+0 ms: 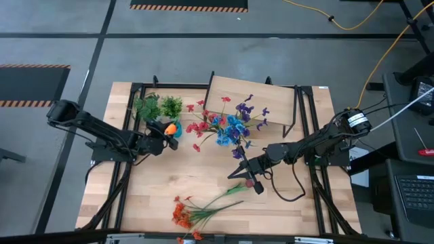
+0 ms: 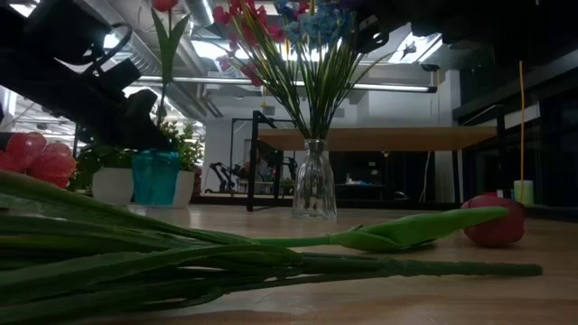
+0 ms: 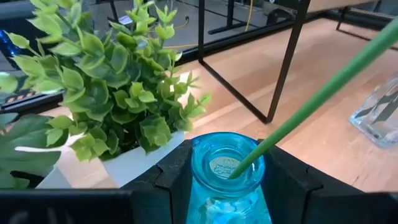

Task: Pick and place flowers into a vace then onto a shelf
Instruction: Adjust the blue vase on the table, then put the dark red tulip into the blue vase

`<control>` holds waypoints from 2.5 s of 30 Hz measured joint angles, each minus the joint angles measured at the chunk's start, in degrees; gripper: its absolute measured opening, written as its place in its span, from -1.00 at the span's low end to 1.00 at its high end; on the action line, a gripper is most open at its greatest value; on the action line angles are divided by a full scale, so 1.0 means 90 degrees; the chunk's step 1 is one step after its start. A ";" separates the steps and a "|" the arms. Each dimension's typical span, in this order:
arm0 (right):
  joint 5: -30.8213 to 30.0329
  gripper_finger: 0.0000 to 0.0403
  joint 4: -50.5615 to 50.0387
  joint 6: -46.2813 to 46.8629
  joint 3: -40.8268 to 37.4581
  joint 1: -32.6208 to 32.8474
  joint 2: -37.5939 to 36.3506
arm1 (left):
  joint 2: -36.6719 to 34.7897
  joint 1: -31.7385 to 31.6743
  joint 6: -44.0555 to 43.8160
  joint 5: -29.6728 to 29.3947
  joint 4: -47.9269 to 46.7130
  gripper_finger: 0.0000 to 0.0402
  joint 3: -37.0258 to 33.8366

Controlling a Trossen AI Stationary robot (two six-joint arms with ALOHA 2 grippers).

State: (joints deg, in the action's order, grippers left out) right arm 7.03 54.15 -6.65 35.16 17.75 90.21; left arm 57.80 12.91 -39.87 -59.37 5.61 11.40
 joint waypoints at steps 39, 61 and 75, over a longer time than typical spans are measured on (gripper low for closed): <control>0.0000 -0.98 0.0002 0.0014 0.0000 -0.0001 0.0000 | -0.1025 0.0034 0.2369 0.1043 -0.0016 0.15 0.0483; -0.0010 -0.98 -0.0199 0.0052 0.0000 -0.0079 -0.0002 | -0.2163 0.0777 0.1899 0.1074 -0.4840 -0.44 0.2342; -0.0007 -0.98 -0.0189 0.0395 0.0001 -0.0077 -0.0002 | -0.2145 0.0777 0.1857 0.1229 -0.5115 -0.39 0.2344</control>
State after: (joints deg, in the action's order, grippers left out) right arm 6.96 52.45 -3.09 35.16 17.06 90.19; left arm 38.49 19.90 -23.15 -48.31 -40.42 32.49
